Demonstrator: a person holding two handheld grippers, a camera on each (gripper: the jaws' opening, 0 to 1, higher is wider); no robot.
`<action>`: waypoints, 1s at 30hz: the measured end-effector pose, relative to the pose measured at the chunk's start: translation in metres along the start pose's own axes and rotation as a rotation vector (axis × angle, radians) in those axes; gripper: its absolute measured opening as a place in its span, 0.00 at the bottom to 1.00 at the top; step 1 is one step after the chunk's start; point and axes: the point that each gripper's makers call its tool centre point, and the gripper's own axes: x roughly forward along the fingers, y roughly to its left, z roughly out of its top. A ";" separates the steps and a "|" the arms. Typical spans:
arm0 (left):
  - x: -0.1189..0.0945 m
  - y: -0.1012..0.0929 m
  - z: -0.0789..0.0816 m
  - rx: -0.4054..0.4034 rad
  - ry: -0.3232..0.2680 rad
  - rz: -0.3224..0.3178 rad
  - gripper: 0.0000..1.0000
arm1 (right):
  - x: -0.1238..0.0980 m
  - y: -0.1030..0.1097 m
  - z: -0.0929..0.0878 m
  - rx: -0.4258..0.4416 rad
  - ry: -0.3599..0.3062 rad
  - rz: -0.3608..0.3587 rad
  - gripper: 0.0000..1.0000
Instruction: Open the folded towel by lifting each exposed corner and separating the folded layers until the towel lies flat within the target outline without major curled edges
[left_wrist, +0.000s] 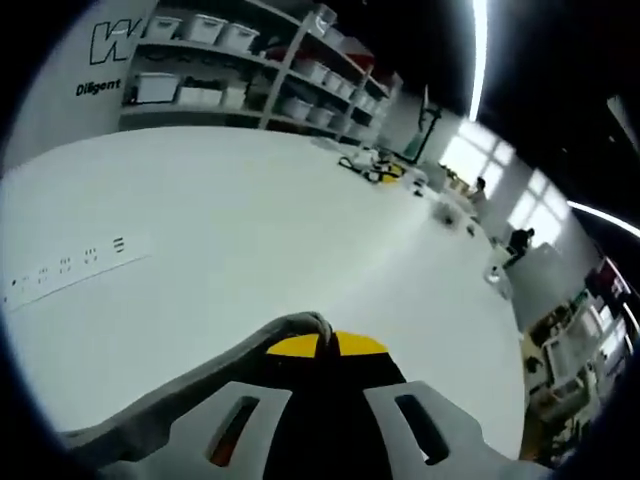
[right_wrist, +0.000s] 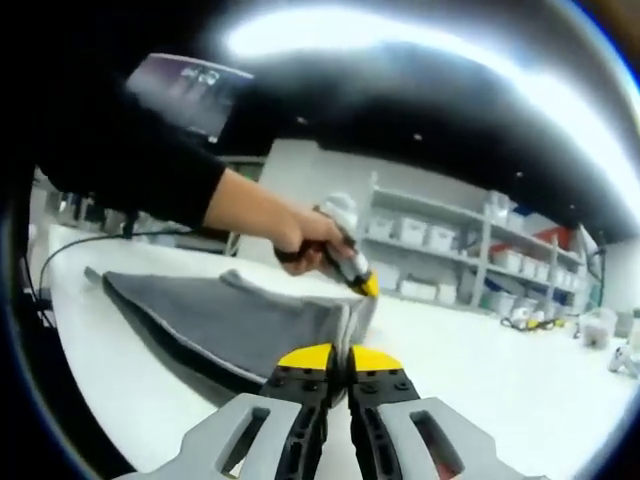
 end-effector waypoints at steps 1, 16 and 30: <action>0.005 0.000 -0.001 0.001 0.003 0.009 0.02 | -0.001 -0.003 -0.002 0.005 0.004 -0.007 0.00; 0.037 0.005 -0.011 0.085 0.040 0.068 0.10 | -0.006 -0.020 -0.019 0.049 0.042 -0.041 0.02; 0.038 -0.006 -0.008 0.138 0.034 0.027 0.46 | -0.011 -0.039 -0.024 -0.001 0.068 -0.123 0.28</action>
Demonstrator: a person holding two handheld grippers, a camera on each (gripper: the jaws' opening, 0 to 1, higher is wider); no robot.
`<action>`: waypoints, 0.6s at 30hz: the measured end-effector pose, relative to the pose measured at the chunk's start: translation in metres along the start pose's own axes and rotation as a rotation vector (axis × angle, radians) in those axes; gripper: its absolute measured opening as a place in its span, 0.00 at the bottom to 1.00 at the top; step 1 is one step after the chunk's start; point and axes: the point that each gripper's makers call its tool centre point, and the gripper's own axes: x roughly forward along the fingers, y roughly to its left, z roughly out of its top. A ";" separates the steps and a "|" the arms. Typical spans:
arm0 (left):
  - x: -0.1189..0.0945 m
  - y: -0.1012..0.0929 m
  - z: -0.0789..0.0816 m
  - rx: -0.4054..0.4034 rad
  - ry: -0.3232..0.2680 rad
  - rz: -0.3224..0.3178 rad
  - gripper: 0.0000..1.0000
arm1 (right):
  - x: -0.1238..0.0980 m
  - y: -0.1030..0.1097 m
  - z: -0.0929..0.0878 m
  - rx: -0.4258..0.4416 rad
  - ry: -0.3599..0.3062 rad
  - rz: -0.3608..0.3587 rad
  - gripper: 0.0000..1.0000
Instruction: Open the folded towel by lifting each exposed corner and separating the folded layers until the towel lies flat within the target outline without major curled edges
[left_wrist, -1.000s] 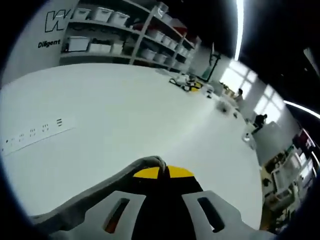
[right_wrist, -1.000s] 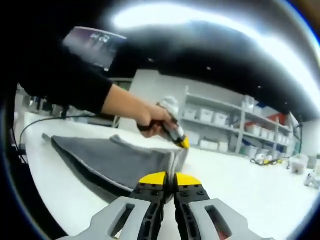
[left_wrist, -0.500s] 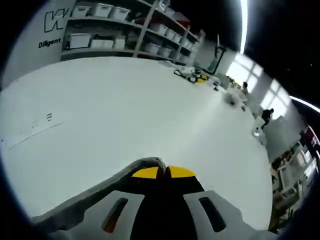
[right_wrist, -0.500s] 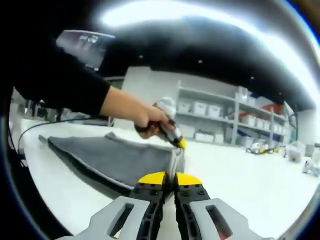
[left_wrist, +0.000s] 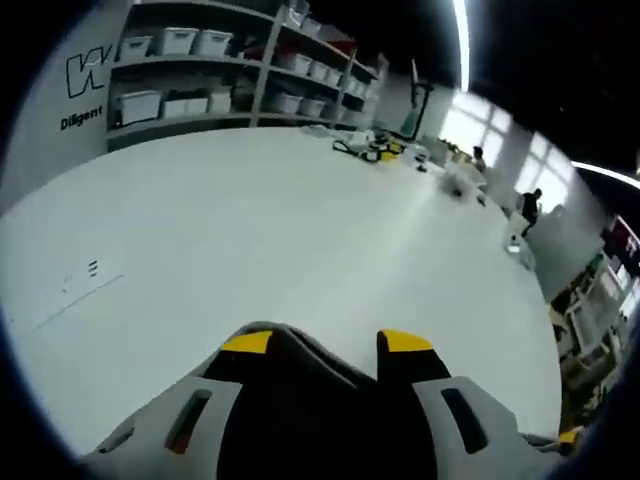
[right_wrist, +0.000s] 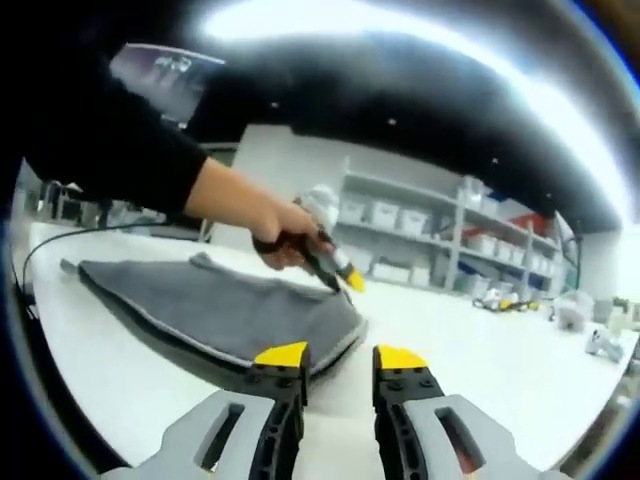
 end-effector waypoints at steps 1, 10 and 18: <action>0.000 -0.004 0.000 0.007 -0.006 -0.015 0.50 | 0.000 -0.003 0.002 -0.016 -0.012 -0.018 0.35; 0.000 -0.040 -0.011 0.063 0.004 -0.117 0.87 | -0.004 -0.014 0.017 -0.031 -0.067 -0.074 0.77; -0.005 -0.060 -0.016 0.154 -0.004 -0.188 1.00 | -0.006 -0.008 0.021 -0.034 -0.066 -0.057 0.82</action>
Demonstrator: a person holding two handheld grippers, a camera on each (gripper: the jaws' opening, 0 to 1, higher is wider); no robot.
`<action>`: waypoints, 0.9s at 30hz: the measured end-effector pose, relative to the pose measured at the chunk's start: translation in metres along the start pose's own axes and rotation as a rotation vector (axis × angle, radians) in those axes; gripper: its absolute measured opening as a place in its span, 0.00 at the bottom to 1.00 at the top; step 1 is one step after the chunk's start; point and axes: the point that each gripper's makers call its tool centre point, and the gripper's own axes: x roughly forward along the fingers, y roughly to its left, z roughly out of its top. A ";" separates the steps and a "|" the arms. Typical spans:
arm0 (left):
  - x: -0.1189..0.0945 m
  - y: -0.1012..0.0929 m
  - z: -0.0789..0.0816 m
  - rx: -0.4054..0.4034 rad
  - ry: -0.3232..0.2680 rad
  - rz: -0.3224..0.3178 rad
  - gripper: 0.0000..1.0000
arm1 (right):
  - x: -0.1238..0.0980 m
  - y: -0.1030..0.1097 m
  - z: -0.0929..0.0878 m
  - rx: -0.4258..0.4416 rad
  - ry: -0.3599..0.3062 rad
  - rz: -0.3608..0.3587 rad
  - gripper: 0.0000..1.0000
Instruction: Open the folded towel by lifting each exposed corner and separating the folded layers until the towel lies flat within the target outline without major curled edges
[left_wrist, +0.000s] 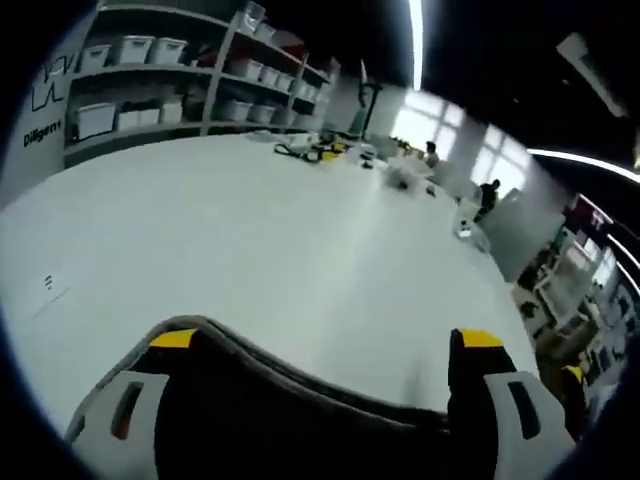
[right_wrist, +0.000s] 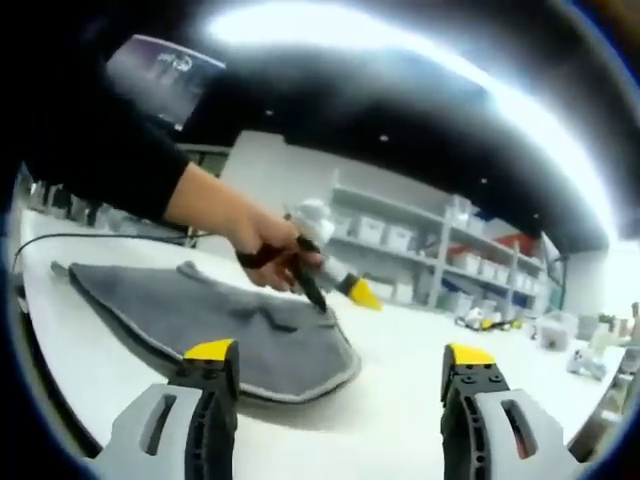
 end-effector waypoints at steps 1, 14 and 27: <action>-0.002 0.002 -0.002 0.005 0.004 0.013 1.00 | 0.000 0.000 0.000 0.002 0.000 0.002 0.83; -0.017 0.025 0.016 0.166 -0.078 0.118 1.00 | 0.003 0.000 -0.001 0.001 0.022 -0.011 0.85; -0.125 0.035 0.010 0.246 -0.195 0.231 1.00 | 0.014 0.016 0.011 0.173 0.053 0.148 1.00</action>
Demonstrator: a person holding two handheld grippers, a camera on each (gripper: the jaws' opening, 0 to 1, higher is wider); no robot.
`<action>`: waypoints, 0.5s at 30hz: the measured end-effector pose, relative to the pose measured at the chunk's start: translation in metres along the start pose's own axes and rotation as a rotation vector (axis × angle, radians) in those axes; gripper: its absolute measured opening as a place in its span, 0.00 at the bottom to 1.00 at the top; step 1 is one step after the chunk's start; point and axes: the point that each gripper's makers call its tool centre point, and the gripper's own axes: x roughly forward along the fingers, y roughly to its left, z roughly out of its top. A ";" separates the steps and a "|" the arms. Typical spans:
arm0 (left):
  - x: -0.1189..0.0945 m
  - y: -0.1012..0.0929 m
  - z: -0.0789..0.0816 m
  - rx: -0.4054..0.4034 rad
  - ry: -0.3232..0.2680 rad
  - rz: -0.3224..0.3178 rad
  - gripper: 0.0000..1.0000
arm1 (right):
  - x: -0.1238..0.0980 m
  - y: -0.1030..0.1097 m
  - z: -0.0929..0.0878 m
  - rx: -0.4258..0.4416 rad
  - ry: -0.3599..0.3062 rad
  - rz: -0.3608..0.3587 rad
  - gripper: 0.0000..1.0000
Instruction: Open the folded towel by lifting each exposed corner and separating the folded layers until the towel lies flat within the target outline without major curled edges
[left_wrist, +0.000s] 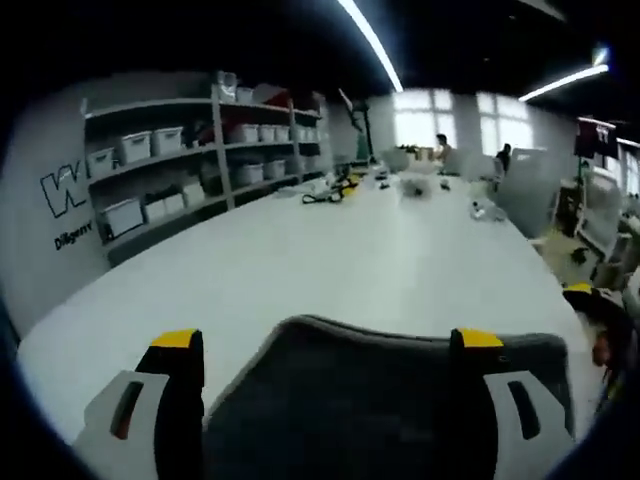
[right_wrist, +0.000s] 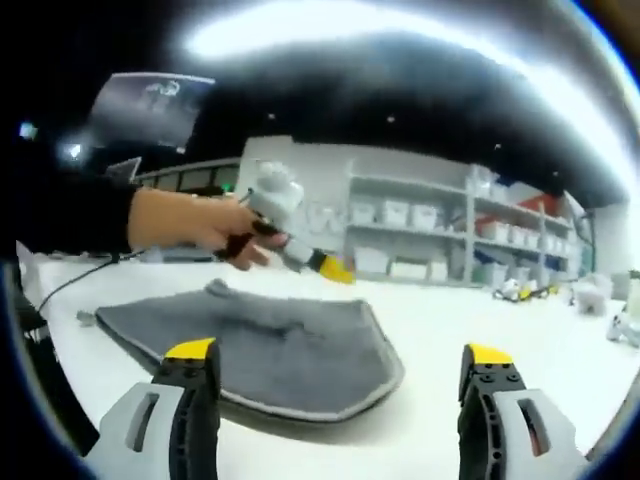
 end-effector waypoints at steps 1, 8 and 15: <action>-0.006 0.003 0.001 -0.006 -0.010 0.007 1.00 | 0.000 -0.002 0.003 -0.001 -0.004 -0.001 1.00; -0.064 0.026 0.009 -0.042 -0.080 0.082 1.00 | 0.000 -0.015 0.014 -0.027 0.005 -0.020 1.00; -0.123 0.017 0.003 -0.138 -0.114 0.117 1.00 | 0.000 -0.023 0.024 -0.040 0.004 -0.020 1.00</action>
